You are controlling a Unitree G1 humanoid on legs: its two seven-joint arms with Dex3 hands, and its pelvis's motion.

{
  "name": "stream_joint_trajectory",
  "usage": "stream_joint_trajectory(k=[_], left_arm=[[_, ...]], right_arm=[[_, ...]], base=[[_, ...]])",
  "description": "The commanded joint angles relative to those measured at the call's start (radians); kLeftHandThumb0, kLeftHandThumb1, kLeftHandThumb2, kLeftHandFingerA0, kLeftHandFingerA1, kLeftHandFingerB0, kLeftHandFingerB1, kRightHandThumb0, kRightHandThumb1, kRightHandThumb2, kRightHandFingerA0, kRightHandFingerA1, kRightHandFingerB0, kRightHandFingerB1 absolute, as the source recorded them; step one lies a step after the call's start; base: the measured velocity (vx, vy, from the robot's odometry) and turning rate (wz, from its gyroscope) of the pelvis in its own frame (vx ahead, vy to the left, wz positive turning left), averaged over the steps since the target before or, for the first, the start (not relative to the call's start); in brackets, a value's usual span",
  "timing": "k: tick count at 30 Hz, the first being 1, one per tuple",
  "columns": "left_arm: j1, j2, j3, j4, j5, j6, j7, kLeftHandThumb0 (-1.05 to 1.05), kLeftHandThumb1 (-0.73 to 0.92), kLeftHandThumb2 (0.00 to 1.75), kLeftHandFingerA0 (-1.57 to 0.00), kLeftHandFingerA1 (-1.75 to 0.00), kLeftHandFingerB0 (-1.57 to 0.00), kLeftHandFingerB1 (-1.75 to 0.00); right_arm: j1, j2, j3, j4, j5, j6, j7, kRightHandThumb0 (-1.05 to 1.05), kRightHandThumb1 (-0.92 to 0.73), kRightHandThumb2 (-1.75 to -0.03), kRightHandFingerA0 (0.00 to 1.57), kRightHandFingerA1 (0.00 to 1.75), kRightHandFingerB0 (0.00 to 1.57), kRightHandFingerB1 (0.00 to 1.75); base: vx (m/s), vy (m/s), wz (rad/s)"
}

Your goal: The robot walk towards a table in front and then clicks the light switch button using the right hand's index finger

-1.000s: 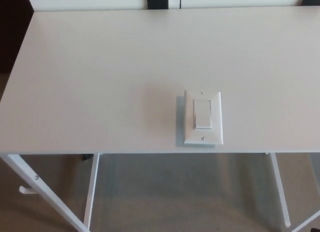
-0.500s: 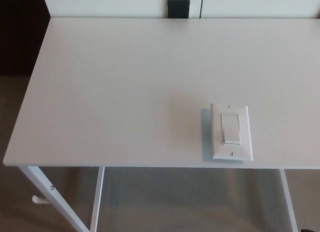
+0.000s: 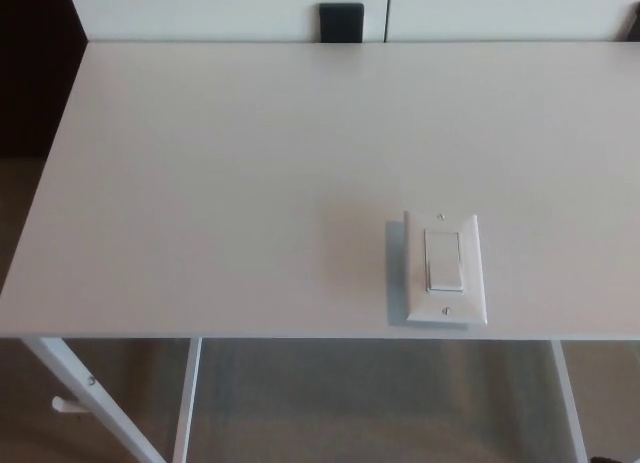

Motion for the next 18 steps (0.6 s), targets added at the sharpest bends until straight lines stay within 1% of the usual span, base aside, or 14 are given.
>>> stream_joint_trajectory(k=[1, 4, 5, 6, 7, 8, 9, 11, 12, 13, 14, 16, 17, 18], left_arm=[[0.009, 0.024, 0.004, -0.003, 0.013, 0.017, 0.007, -0.27, 0.58, 0.57, -0.42, -0.41, -0.42, -0.39], [0.006, 0.033, 0.009, -0.019, 0.003, 0.031, -0.004, -0.28, 0.59, 0.57, -0.39, -0.41, -0.41, -0.39], [0.007, 0.034, 0.010, -0.022, 0.001, 0.035, -0.007, -0.28, 0.59, 0.57, -0.39, -0.41, -0.41, -0.39], [0.007, 0.037, 0.014, -0.028, -0.002, 0.039, -0.007, -0.29, 0.58, 0.57, -0.40, -0.41, -0.41, -0.39], [0.007, 0.039, 0.017, -0.028, -0.006, 0.039, -0.009, -0.30, 0.57, 0.57, -0.41, -0.42, -0.41, -0.40], [0.008, 0.039, 0.018, -0.028, -0.007, 0.039, -0.011, -0.30, 0.57, 0.57, -0.41, -0.42, -0.41, -0.40], [0.008, 0.041, 0.018, -0.027, -0.007, 0.035, -0.014, -0.31, 0.57, 0.57, -0.41, -0.42, -0.41, -0.40], [0.008, 0.045, 0.018, -0.028, -0.010, 0.035, -0.025, -0.30, 0.57, 0.57, -0.41, -0.42, -0.40, -0.39], [0.008, 0.045, 0.017, -0.030, -0.010, 0.035, -0.025, -0.31, 0.57, 0.57, -0.41, -0.42, -0.40, -0.39], [0.007, 0.045, 0.017, -0.034, -0.010, 0.036, -0.024, -0.31, 0.57, 0.57, -0.41, -0.42, -0.40, -0.39], [0.007, 0.047, 0.016, -0.047, -0.010, 0.050, -0.023, -0.30, 0.57, 0.56, -0.41, -0.41, -0.39, -0.38], [0.002, 0.050, 0.020, -0.048, -0.014, 0.054, -0.025, -0.31, 0.56, 0.56, -0.40, -0.41, -0.39, -0.38], [0.002, 0.053, 0.016, -0.048, -0.007, 0.050, -0.023, -0.31, 0.58, 0.57, -0.41, -0.41, -0.38, -0.38], [0.003, 0.054, 0.015, -0.049, -0.004, 0.049, -0.022, -0.31, 0.58, 0.57, -0.41, -0.41, -0.38, -0.38]], right_arm=[[0.169, -0.020, 0.106, -0.301, -0.088, -0.051, 0.003, -0.42, -0.68, -0.63, 0.20, 0.62, 0.07, 0.45], [0.311, -0.061, 0.178, -0.579, -0.131, -0.029, 0.019, -0.41, -0.71, -0.60, 0.24, 0.57, 0.11, 0.41], [0.343, -0.072, 0.187, -0.634, -0.136, -0.027, 0.026, -0.41, -0.71, -0.60, 0.24, 0.57, 0.11, 0.41], [0.386, -0.090, 0.201, -0.718, -0.147, -0.028, 0.034, -0.48, -0.63, -0.79, 0.27, 0.60, 0.10, 0.46], [0.416, -0.099, 0.206, -0.775, -0.148, -0.028, 0.038, -0.64, -0.53, -0.88, 0.28, 0.64, 0.12, 0.52], [0.427, -0.103, 0.208, -0.796, -0.148, -0.027, 0.039, -0.64, -0.53, -0.88, 0.28, 0.64, 0.12, 0.52], [0.479, -0.119, 0.206, -0.893, -0.131, -0.025, 0.057, -0.52, -0.59, -0.83, 0.28, 0.62, 0.09, 0.49], [0.537, -0.145, 0.197, -0.998, -0.100, -0.049, 0.087, -0.51, -0.59, -0.83, 0.27, 0.64, 0.08, 0.50], [0.556, -0.152, 0.188, -1.033, -0.090, -0.061, 0.094, -0.48, -0.66, -0.61, 0.26, 0.63, 0.12, 0.48], [0.585, -0.163, 0.175, -1.085, -0.074, -0.080, 0.105, -0.48, -0.66, -0.61, 0.26, 0.63, 0.12, 0.48], [0.637, -0.175, 0.144, -1.200, -0.030, -0.084, 0.122, -0.55, -0.54, -0.86, 0.27, 0.64, 0.13, 0.53], [0.660, -0.180, 0.128, -1.262, -0.009, -0.086, 0.129, -0.55, -0.53, -0.85, 0.28, 0.65, 0.14, 0.54], [0.696, -0.184, 0.098, -1.342, 0.016, -0.082, 0.132, -0.53, -0.62, -0.60, 0.29, 0.63, 0.20, 0.51], [0.714, -0.186, 0.085, -1.379, 0.027, -0.077, 0.132, -0.53, -0.62, -0.60, 0.29, 0.63, 0.20, 0.51]], base=[[-0.01, -0.026, 0.06], [0.00, 0.000, 0.00], [0.00, 0.000, 0.00], [0.00, 0.000, 0.00], [0.00, 0.000, 0.00], [0.00, 0.000, 0.00], [0.00, 0.000, 0.00], [0.00, 0.000, 0.00], [0.00, 0.000, 0.00], [0.00, 0.000, 0.00], [0.00, 0.000, 0.00], [0.00, 0.000, 0.00], [0.00, 0.000, 0.00], [0.00, 0.000, 0.00]])
